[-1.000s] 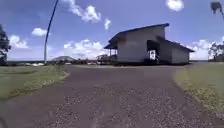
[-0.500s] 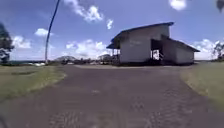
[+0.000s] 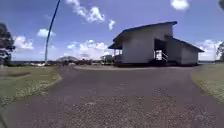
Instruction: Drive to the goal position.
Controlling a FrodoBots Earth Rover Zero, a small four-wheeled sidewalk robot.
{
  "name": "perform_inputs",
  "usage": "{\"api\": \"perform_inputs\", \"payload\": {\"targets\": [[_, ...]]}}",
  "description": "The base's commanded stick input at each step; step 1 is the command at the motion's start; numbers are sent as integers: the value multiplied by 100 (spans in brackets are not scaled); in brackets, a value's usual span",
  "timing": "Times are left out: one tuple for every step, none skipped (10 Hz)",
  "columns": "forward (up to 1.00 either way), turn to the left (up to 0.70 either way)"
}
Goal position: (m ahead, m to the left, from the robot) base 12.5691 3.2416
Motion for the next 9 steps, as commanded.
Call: {"api": "perform_inputs", "payload": {"targets": [[100,40],[100,39],[100,18],[100,7],[100,3],[100,31],[100,40],[100,38],[100,25]]}}
